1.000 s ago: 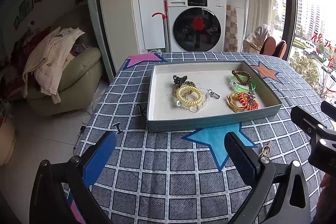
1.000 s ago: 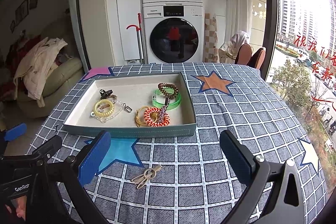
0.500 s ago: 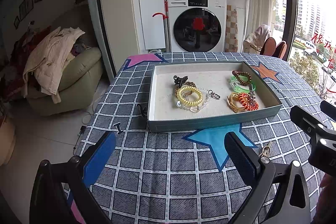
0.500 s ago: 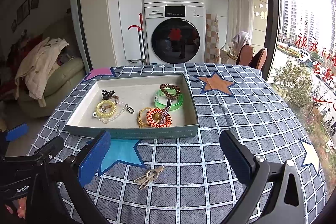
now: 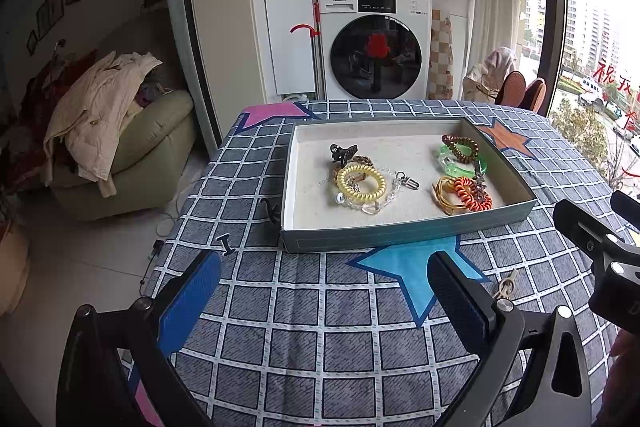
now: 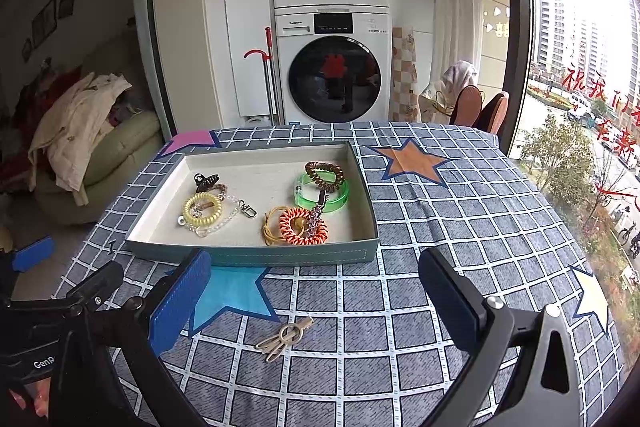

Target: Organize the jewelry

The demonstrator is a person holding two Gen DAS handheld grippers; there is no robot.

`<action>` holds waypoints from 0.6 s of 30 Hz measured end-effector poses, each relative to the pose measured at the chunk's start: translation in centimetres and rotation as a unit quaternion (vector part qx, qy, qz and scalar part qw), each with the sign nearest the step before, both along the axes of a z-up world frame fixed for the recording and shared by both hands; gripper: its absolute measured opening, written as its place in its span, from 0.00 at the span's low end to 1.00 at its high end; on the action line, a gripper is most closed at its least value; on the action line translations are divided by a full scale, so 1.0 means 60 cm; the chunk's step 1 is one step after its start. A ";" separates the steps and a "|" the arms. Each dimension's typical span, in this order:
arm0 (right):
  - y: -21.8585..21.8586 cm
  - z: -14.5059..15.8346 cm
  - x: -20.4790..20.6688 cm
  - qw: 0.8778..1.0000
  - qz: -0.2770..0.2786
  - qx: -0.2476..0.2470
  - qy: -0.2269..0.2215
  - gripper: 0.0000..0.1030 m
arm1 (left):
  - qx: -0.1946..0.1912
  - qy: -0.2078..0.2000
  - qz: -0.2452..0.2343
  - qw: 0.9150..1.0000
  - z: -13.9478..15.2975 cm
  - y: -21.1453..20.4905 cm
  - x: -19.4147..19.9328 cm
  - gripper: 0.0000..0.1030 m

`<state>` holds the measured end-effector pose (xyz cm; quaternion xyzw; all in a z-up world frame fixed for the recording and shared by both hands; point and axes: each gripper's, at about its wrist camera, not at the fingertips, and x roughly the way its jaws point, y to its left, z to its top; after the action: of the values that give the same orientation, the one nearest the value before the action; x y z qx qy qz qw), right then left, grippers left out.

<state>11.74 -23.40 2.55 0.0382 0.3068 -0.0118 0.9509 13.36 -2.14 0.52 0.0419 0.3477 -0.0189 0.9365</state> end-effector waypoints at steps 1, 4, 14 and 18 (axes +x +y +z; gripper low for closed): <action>0.000 0.000 0.000 1.000 0.000 0.000 0.000 1.00 | 0.000 0.000 0.000 1.000 0.000 0.000 0.000 1.00; 0.000 0.001 0.000 1.000 0.000 0.000 0.000 1.00 | -0.001 0.001 0.000 1.000 0.001 0.001 0.000 1.00; 0.000 0.001 0.000 1.000 0.000 0.000 0.000 1.00 | -0.001 0.001 -0.001 1.000 0.000 0.001 0.000 1.00; 0.000 0.001 0.000 1.000 0.000 0.001 0.000 1.00 | 0.000 0.000 0.000 1.000 0.001 0.002 -0.001 1.00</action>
<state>11.75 -23.38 2.59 0.0387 0.3069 -0.0115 0.9509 13.28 -2.01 0.56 0.0419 0.3478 -0.0188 0.9364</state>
